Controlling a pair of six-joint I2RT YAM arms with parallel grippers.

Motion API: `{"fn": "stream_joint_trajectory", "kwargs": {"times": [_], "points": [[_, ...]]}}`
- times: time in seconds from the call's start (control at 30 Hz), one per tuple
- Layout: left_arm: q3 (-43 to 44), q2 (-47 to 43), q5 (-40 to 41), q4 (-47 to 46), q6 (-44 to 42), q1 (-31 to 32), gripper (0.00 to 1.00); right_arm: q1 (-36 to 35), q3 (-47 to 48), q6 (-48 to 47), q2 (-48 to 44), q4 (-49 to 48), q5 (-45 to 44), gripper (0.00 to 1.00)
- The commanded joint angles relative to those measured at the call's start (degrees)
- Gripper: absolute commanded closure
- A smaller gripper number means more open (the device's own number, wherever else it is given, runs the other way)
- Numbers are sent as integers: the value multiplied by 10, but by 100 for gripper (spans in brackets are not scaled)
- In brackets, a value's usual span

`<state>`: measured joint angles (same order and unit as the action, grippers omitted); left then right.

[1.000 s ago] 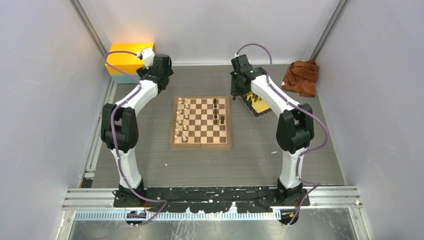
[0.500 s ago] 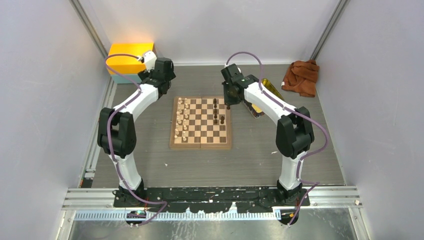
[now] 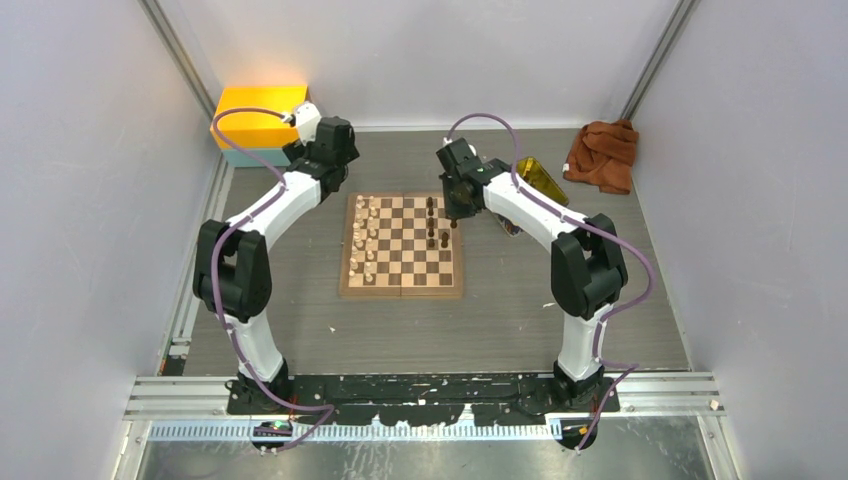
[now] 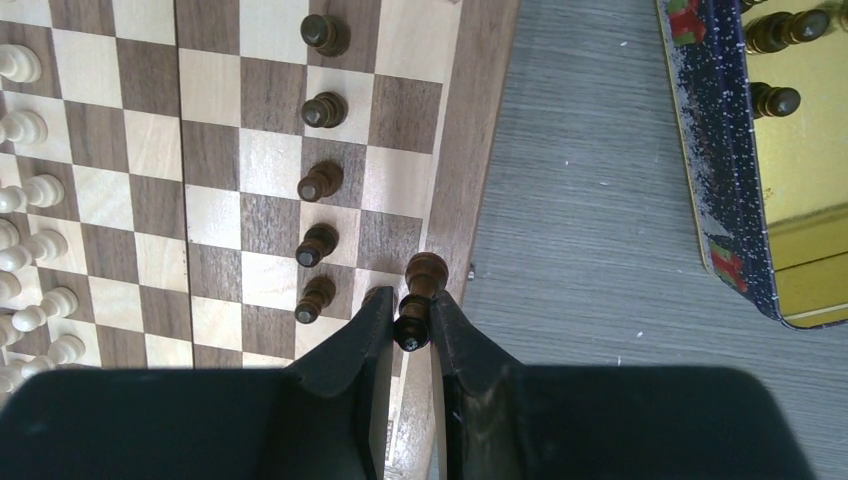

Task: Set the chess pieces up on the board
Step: Place the chess piece on the chessboard.

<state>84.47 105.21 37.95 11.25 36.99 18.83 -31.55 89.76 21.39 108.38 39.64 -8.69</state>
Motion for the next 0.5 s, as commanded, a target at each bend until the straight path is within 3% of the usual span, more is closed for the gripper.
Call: {"fn": "stream_joint_trajectory", "kwargs": {"times": [0.0, 0.47], "points": [[-7, -34, 18, -24, -7, 3, 7, -7, 3, 7, -17, -33, 1, 99], [-6, -32, 15, -31, -17, 3, 7, -11, 8, 7, 16, -46, 19, 99]]}}
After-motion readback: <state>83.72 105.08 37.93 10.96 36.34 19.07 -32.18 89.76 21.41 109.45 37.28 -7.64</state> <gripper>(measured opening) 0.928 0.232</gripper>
